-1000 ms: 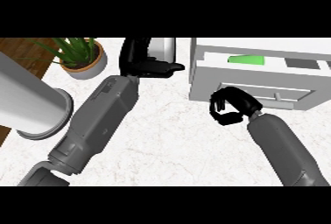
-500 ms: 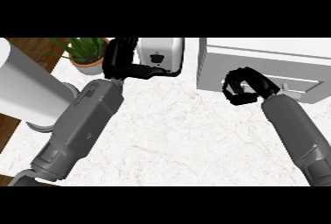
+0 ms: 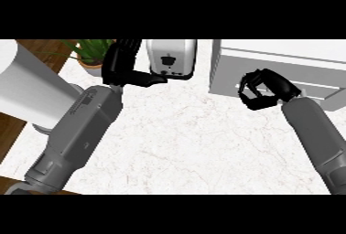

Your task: Pick up the cup, place it into the drawer and close the drawer

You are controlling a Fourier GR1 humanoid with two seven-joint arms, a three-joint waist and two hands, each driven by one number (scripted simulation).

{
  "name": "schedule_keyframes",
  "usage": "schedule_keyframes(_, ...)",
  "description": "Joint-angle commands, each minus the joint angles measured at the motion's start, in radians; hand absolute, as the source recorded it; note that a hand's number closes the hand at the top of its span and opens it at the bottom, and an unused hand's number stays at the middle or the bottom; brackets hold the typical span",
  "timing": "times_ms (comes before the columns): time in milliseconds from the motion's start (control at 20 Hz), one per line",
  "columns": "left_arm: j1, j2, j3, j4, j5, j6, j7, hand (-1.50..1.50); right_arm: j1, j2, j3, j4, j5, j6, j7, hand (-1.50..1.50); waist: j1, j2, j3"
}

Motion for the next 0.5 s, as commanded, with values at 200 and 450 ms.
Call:
schedule_keyframes(200, 0.034, 0.009, -0.008, -0.025, 0.007, -0.041, 0.008, -1.5, -0.174, -0.132, -0.103, 0.009, -0.032, -0.056, 0.085, 1.5, 0.057, 0.018, -0.01)
schedule_keyframes(450, 0.054, 0.02, -0.001, -0.037, 0.014, -0.056, 0.001, -1.5, -0.154, -0.139, -0.114, -0.011, -0.055, -0.031, 0.091, 1.5, 0.059, 0.018, -0.01)
